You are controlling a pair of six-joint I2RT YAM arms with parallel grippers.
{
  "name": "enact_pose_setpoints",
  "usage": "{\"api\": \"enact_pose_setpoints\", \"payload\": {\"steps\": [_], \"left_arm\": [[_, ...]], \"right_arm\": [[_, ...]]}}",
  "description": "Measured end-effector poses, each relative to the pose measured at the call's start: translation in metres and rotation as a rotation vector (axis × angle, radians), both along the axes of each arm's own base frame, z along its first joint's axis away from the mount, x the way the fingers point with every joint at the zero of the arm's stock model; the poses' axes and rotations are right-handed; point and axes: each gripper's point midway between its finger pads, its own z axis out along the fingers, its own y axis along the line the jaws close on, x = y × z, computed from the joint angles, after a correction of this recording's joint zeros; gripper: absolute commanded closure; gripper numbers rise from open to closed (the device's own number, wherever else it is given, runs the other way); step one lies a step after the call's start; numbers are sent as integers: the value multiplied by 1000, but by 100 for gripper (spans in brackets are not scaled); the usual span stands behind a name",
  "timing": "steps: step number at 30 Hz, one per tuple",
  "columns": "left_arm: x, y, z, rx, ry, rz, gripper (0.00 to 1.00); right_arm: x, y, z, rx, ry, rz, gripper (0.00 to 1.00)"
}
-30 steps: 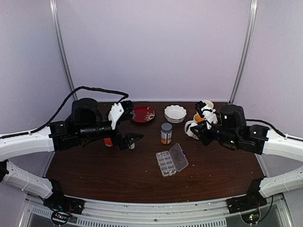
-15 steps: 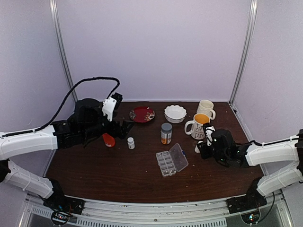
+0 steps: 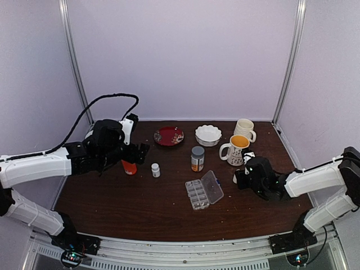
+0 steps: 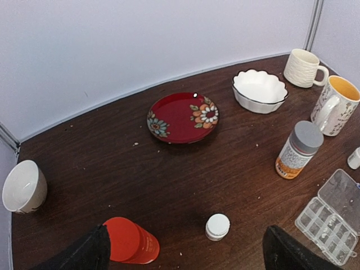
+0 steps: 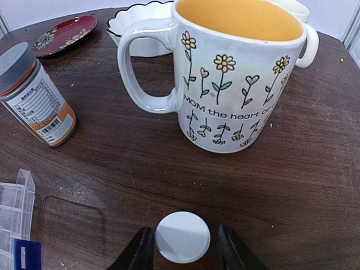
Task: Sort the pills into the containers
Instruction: Place the pill bottle at the center of the board.
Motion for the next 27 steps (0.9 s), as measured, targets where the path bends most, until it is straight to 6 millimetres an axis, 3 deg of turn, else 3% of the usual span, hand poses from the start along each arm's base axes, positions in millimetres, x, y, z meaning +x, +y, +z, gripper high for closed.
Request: {"api": "enact_pose_setpoints", "payload": {"steps": [4,9,12,15,17,23,27], "left_arm": [[4,12,-11,31,29,41,2],[8,21,-10,33,30,72,3],[13,33,-11,33,40,110,2],[21,54,-17,40,66,178,2],[25,68,-22,51,86,222,2],[34,94,-43,66,161,298,3],[41,100,-59,92,223,319,4]], "right_arm": [[0,-1,-3,-6,5,-2,54],[-1,-2,-3,-6,12,-5,41],[-4,-4,7,-5,4,-2,32],[-1,-1,34,4,-28,12,23],[4,6,62,16,-59,31,2],[17,21,134,60,-113,54,0],[12,21,153,70,-123,78,0]]}}
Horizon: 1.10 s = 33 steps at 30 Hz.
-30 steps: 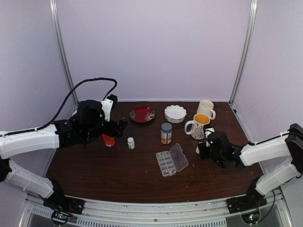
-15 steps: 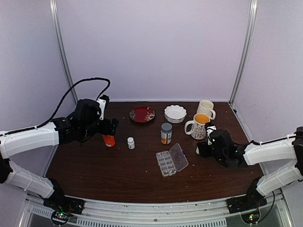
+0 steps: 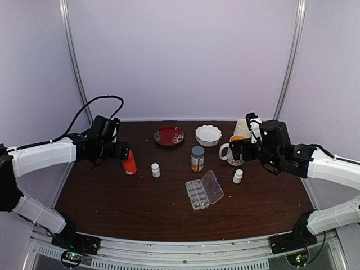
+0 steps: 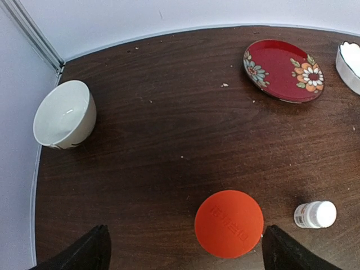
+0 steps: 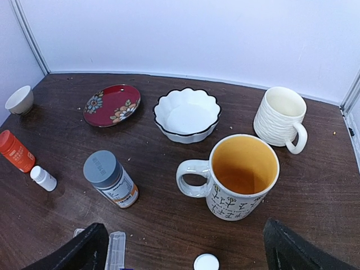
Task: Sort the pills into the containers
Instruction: Place the pill bottle at the center of the board, then pick up the pill bottle from the center of the board.
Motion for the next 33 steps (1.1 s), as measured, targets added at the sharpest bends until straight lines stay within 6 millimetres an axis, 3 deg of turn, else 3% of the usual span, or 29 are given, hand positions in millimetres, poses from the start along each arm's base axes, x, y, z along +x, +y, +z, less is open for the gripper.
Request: {"api": "enact_pose_setpoints", "payload": {"steps": [15,21,27,33], "left_arm": [[13,-24,-36,2,152,-64,3],[18,-30,-42,0,181,-69,14],[14,-28,-47,6,207,-56,15],[14,-26,-48,7,213,-46,28]], "right_arm": [[-8,13,-8,-4,84,82,0],[-8,21,-9,-4,97,112,0],[-9,25,-9,-1,102,134,0],[-7,37,-5,-1,114,181,0]]}}
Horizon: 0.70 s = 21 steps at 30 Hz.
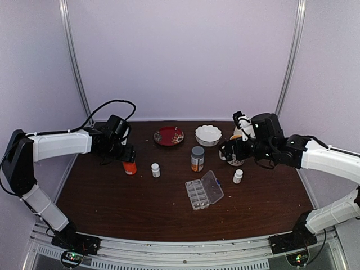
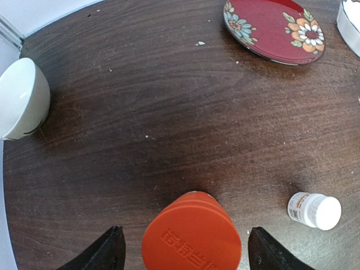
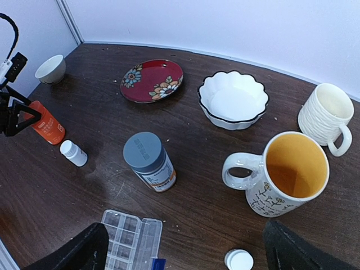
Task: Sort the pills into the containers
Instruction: Pick up the pill bottle from the center of the board.
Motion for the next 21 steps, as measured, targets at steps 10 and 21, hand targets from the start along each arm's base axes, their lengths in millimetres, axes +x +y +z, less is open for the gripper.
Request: {"api": "enact_pose_setpoints", "payload": {"steps": [10,21], "left_arm": [[1,8,0,35,-8,24,29],[-5,11,6,45,-10,14,55]], "right_arm": [[13,32,0,-17,45,69,2],[20,72,-10,-67,100,137,3]]}}
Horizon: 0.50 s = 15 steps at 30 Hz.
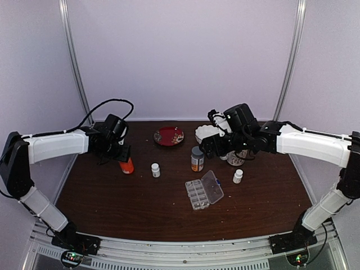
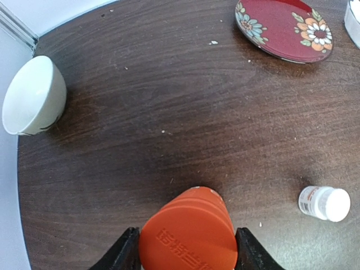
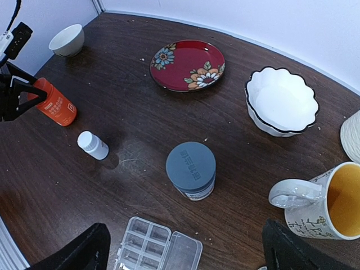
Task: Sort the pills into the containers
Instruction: Pick up the pill bottle from the center of the board.
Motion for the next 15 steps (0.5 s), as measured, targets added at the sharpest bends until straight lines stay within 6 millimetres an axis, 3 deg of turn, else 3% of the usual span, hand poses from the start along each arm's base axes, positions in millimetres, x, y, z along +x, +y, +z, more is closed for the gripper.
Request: {"api": "enact_pose_setpoints", "payload": {"steps": [3,7,10,15], "left_arm": [[-8,3,19,-20,-21,-7,57],[-22,-5,71,-150,-109,-66,58],[-38,-23,116,-302,-171,-168,59],[-64,-61,165,-530,-199,-370,61]], "right_arm": [[-6,8,4,10,3,34,3],[-17,25,10,45,3,119,6],[-34,43,24,116,-15,229,7],[-79,70,60,265,-97,447,8]]}}
